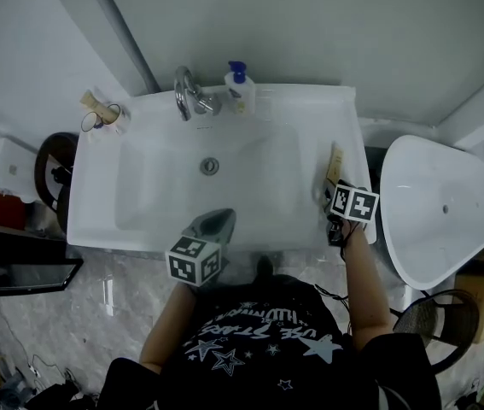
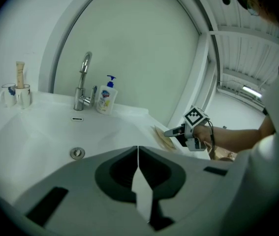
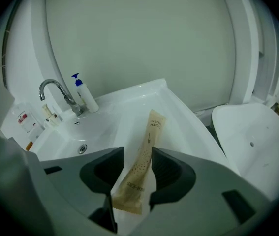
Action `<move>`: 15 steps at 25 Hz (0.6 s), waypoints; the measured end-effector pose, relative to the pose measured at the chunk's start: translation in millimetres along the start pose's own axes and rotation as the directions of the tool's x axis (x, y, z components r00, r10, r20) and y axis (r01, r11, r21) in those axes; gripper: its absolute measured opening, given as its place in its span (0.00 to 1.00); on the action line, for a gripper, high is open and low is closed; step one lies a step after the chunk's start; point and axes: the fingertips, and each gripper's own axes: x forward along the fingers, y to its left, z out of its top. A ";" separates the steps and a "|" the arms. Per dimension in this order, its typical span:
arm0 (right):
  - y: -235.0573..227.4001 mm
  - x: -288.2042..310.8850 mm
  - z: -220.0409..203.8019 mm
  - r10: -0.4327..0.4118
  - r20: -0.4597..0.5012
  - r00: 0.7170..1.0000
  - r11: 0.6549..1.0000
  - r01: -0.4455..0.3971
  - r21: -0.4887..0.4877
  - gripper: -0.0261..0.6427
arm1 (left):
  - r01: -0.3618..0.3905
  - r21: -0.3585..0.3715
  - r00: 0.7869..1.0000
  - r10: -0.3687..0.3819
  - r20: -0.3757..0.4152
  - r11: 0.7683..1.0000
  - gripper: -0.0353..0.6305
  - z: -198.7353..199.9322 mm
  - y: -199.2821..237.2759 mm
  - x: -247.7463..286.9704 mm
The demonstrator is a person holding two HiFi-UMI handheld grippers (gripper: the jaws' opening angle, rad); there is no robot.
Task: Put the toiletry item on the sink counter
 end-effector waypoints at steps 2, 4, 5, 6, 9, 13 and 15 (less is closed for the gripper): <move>0.5 -4.5 1.5 -0.037 0.015 0.999 0.999 0.037 -0.012 0.30 | 0.003 0.008 1.000 -0.003 0.000 1.000 0.08 0.2 7.8 -9.1; 2.2 -9.5 4.0 -0.068 0.029 0.997 0.997 0.069 -0.024 0.31 | 0.002 0.010 1.000 -0.002 0.000 1.000 0.08 1.0 18.0 -18.2; 3.5 -12.2 5.4 -0.080 0.036 0.996 0.996 0.081 -0.027 0.31 | 0.001 0.009 1.000 -0.001 0.001 1.000 0.08 1.5 22.9 -22.0; 4.8 -15.1 6.7 -0.091 0.044 0.995 0.995 0.092 -0.030 0.31 | 0.002 0.007 1.000 -0.002 0.003 1.000 0.08 2.0 27.1 -25.0; 8.2 -24.9 7.6 -0.129 0.067 0.989 0.991 0.132 -0.035 0.31 | 0.018 0.007 1.000 -0.018 0.003 1.000 0.08 0.6 33.5 -31.9; 21.7 -36.0 7.5 -0.163 0.111 0.980 0.985 0.168 -0.035 0.31 | 0.042 0.015 0.999 -0.042 -0.011 0.999 0.08 -5.4 37.9 -40.5; 30.7 -40.5 8.4 -0.175 0.139 0.975 0.983 0.181 -0.030 0.29 | 0.054 0.019 0.998 -0.054 -0.012 0.998 0.08 -6.9 40.6 -45.9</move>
